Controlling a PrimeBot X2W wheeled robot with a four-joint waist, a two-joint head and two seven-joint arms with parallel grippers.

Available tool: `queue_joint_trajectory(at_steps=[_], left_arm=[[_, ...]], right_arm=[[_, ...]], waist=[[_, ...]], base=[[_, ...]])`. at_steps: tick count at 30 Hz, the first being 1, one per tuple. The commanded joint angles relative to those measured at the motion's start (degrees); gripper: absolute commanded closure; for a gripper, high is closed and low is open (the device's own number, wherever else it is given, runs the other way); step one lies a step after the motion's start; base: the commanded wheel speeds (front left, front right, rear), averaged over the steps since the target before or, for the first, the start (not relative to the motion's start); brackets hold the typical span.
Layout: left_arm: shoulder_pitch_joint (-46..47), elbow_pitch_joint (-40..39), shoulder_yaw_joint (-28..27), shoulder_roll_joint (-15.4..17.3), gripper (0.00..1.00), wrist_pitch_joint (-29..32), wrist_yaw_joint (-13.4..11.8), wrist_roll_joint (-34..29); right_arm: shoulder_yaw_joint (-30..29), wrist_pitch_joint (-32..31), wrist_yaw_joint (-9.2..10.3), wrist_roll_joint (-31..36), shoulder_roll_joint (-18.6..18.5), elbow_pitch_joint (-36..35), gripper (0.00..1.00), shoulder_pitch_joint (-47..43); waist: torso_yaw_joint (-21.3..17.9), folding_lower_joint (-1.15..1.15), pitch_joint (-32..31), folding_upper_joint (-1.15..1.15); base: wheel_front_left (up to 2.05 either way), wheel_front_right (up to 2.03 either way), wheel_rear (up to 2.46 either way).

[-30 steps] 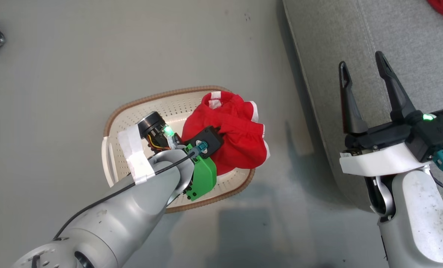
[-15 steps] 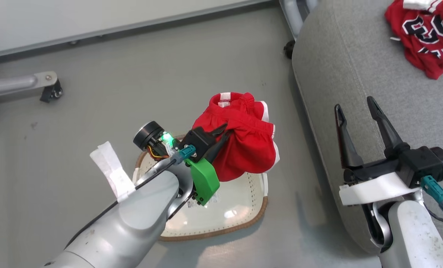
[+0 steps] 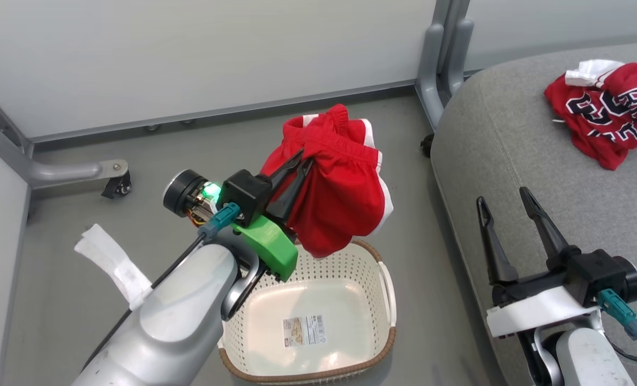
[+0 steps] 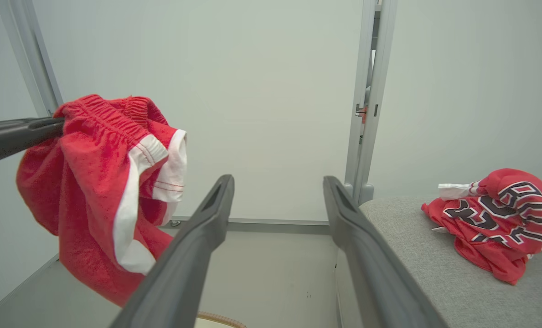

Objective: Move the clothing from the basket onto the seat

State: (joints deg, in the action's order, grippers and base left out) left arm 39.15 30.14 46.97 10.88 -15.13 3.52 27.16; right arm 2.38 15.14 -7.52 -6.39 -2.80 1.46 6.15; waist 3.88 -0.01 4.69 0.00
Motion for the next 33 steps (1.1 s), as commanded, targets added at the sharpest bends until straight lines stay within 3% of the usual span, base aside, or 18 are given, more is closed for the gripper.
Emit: queue_joint_trajectory(at_steps=[1,19,33], left_arm=[[-1.3,-1.0,-1.0,0.5,1.0,0.0,-0.5,-0.5],[-2.6,-7.4,-2.7,2.6,1.0,0.2,-1.8,-1.1],[-0.7,-8.8,-2.0,1.9,1.0,0.1,-2.0,-1.0]], right_arm=[[-0.1,0.0,0.06,-0.5,-0.2,0.1,0.0,-1.2],[0.7,0.0,0.06,-2.1,-0.2,-0.7,0.0,-4.3],[12.1,0.0,0.06,-2.0,-0.2,-7.0,0.0,0.8]], waist=[[1.1,0.01,-2.4,0.0],[2.2,0.01,-4.6,0.0],[3.1,0.01,-2.5,0.0]], base=[[0.0,0.0,0.0],[0.0,0.0,0.0],[0.0,0.0,0.0]])
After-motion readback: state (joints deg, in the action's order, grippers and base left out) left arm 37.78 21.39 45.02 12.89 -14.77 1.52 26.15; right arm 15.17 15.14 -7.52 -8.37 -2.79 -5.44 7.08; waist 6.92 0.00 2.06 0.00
